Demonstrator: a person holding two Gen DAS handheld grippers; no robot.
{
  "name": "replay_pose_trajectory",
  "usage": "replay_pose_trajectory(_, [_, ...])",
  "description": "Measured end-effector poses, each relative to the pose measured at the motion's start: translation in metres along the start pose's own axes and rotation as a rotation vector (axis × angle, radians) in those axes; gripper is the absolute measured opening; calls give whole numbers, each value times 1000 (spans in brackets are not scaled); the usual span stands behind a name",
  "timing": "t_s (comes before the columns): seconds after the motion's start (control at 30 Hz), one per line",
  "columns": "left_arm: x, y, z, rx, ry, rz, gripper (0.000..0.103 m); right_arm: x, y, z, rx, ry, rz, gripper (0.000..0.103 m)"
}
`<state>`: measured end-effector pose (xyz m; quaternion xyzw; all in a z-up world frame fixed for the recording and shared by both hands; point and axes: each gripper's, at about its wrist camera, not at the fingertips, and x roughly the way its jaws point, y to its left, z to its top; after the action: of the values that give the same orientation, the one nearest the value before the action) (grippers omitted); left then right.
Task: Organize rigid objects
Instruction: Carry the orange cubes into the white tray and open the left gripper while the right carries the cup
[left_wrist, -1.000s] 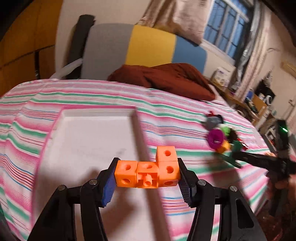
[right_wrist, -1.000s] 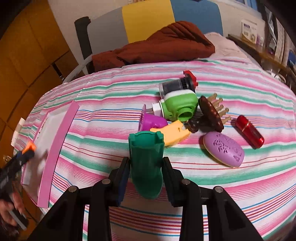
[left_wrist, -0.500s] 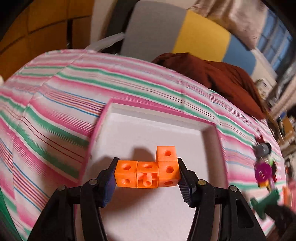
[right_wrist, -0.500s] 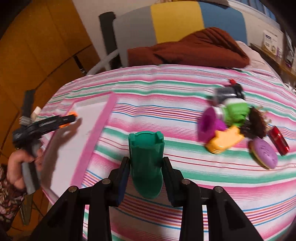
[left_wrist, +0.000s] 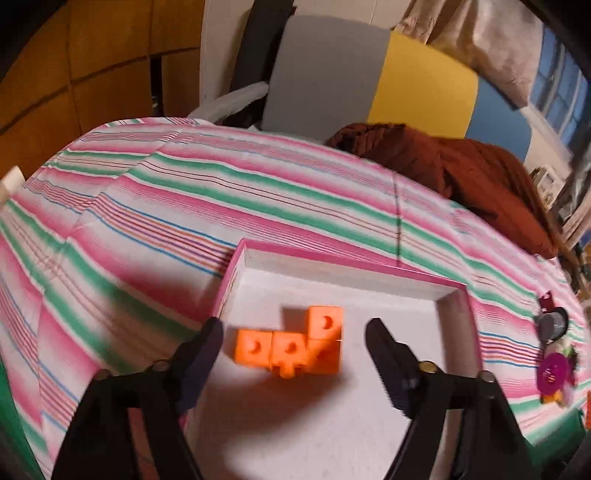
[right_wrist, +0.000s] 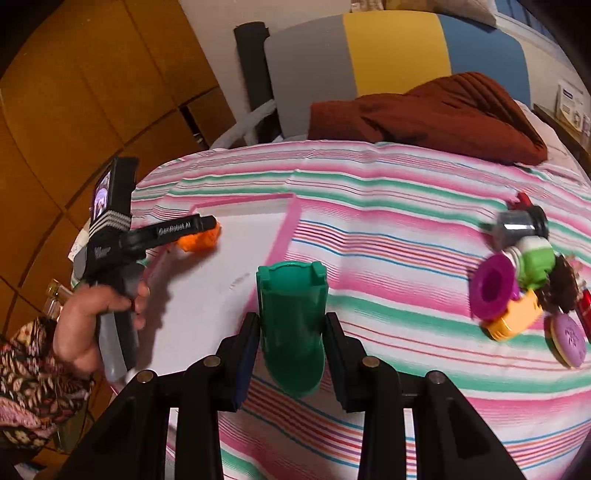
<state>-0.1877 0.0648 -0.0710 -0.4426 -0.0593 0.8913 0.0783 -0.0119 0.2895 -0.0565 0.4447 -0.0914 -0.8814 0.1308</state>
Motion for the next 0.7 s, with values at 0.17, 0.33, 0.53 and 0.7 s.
replay_pose_trajectory(0.17, [-35, 14, -26, -27, -43, -25, 92, 11, 13, 10, -8, 9, 26, 35])
replay_pose_trajectory(0.33, [-63, 29, -58, -70, -47, -70, 96, 25, 31, 22, -26, 26, 57, 35])
replay_pose_trajectory(0.53, [-78, 35, -83, -91, -13, -120, 96, 51, 60, 44, -91, 46, 60, 35])
replay_pose_trajectory(0.7, [-86, 40, -95, -89, -11, -136, 96, 81, 73, 64, -115, 70, 21, 35])
